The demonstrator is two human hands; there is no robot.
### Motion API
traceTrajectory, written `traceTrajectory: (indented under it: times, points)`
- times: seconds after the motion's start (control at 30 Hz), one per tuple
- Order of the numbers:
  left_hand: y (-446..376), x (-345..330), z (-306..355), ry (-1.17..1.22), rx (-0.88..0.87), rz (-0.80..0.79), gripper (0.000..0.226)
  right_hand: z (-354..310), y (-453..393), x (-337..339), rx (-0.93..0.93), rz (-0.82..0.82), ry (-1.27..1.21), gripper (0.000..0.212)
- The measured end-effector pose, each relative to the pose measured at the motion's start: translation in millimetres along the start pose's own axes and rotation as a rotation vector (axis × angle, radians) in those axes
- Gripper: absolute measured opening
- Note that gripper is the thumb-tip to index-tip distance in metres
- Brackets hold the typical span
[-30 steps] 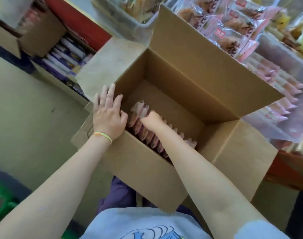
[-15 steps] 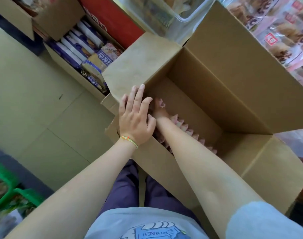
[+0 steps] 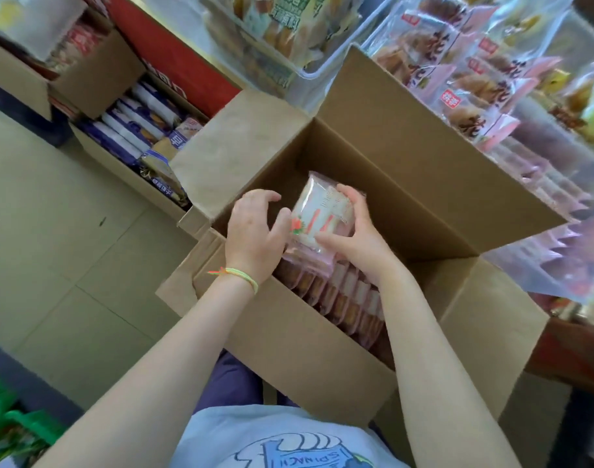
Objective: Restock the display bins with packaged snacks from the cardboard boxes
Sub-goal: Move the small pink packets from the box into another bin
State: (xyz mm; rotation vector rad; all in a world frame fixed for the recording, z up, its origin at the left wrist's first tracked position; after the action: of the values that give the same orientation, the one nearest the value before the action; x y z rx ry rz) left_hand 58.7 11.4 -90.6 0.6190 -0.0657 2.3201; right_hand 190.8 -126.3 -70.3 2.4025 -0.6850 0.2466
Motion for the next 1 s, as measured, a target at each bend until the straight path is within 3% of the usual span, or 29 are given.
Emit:
traceTrajectory:
  times: [0.03,0.1,0.17,0.2,0.27,0.33,0.47,0.53,0.63,0.7,0.77,0.87,1.0]
  points:
    - [-1,-3,18,0.176,0.135,-0.075,0.044,-1,15,13,0.034,-0.042,-0.044,0.087]
    - [0,-18,53,0.535,0.418,-0.376,0.053,-3,45,36,0.091,-0.084,-0.140,0.089]
    - [8,-41,81,0.753,0.435,-0.665,0.044,0,69,57,0.115,-0.031,-0.181,0.088]
    - [13,-54,92,0.818,0.417,-0.724,0.037,1,79,67,0.107,0.040,-0.211,0.086]
    - [23,-79,107,0.918,0.417,-0.739,0.032,15,94,84,0.053,0.215,-0.312,0.087]
    - [37,-106,117,0.997,0.437,-0.800,0.042,34,109,98,-0.018,0.348,-0.413,0.091]
    - [63,-154,128,1.047,0.578,-0.904,0.049,70,142,130,-0.122,0.497,-0.620,0.107]
    - [70,-171,131,1.033,0.649,-0.922,0.054,83,162,151,-0.138,0.509,-0.634,0.084]
    - [78,-195,141,1.049,0.716,-0.922,0.067,103,183,188,-0.120,0.572,-0.736,0.029]
    - [80,-211,147,1.099,0.758,-0.875,0.056,120,189,217,-0.141,0.580,-0.969,0.029]
    - [79,-224,149,1.091,0.752,-0.853,0.056,130,189,244,-0.119,0.505,-1.086,0.050]
    - [77,-236,147,1.022,0.693,-0.840,0.074,140,169,275,-0.087,0.515,-0.908,0.065]
    - [77,-243,144,0.962,0.698,-0.793,0.079,138,128,317,-0.115,0.817,-0.267,0.058]
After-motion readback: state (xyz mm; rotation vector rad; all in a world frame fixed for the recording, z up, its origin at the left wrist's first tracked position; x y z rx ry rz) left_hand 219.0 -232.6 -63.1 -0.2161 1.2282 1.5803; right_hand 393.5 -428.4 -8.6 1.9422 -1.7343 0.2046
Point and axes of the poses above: each hand's wrist, its own y-axis away from the middle knuckle, its own x-axis out of the back of the hand, z = x × y, the point moved 1 cm from there along -y, towards the middle knuckle, and after that the axes turned 10 degrees about y, right-handed, at the moved point
